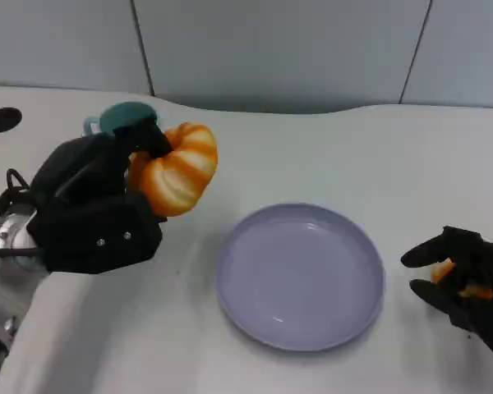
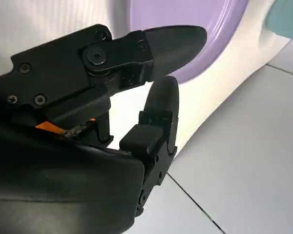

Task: Grasp the bread from the table and place it into the plate.

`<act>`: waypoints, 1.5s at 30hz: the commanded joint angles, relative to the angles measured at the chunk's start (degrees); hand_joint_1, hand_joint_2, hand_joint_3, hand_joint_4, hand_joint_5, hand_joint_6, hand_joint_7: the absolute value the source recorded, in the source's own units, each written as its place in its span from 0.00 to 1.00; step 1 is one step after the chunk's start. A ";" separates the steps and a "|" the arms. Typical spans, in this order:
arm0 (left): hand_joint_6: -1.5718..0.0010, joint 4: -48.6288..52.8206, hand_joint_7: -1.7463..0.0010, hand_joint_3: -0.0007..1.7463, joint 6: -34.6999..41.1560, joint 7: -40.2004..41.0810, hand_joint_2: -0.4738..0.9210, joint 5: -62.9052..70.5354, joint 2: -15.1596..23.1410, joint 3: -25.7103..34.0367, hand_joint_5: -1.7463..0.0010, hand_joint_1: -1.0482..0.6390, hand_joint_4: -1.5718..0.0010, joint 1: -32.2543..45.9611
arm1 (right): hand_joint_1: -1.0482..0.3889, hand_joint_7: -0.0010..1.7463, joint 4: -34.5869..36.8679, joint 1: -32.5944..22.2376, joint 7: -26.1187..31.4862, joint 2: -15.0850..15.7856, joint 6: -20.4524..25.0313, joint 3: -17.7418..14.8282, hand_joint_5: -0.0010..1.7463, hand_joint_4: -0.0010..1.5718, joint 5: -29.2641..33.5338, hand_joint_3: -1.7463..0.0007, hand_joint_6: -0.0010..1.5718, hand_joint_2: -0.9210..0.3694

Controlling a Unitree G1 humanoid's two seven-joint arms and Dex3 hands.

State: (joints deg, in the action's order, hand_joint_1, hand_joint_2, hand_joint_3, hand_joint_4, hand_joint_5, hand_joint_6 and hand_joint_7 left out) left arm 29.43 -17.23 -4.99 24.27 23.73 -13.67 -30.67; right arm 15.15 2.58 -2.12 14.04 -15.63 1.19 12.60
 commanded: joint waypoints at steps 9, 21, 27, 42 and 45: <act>0.59 -1.36 0.00 0.02 -0.16 -0.39 0.98 1.56 -1.61 -0.58 0.00 0.51 0.46 -1.08 | 0.53 0.55 2.01 0.95 0.07 1.09 -2.18 -0.67 0.74 0.44 -0.92 0.87 0.42 0.00; 0.60 1.82 0.00 0.02 -2.28 -0.62 0.97 3.08 -3.95 -3.79 0.00 0.51 0.47 -3.90 | 0.54 0.55 1.21 0.66 0.10 0.71 -1.75 -0.54 0.75 0.46 -0.88 0.88 0.42 0.00; 0.58 6.23 0.00 0.02 -3.74 -2.22 0.99 2.36 -7.11 -5.60 0.00 0.50 0.44 -7.67 | 0.55 0.54 0.81 0.36 -0.11 0.67 -1.36 -0.62 0.74 0.44 -1.14 0.88 0.42 0.00; 0.60 16.67 0.00 0.01 -3.69 -5.62 0.96 2.95 -11.89 -9.23 0.00 0.52 0.48 -14.40 | 0.55 0.55 -0.62 -0.20 0.17 0.14 -0.88 -0.06 0.74 0.44 -0.71 0.87 0.42 0.00; 0.62 17.93 0.00 0.02 -3.98 -5.60 0.97 3.91 -12.31 -10.14 0.00 0.53 0.49 -15.00 | 0.55 0.54 -0.93 -0.34 -0.05 -0.05 -0.53 -0.14 0.74 0.44 -1.12 0.87 0.42 0.00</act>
State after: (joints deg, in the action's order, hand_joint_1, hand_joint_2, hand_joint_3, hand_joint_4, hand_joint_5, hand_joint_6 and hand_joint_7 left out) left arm 46.33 -21.04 -10.37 26.96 11.47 -22.95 -43.56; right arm 14.99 2.81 -2.22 13.84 -16.81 1.35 11.87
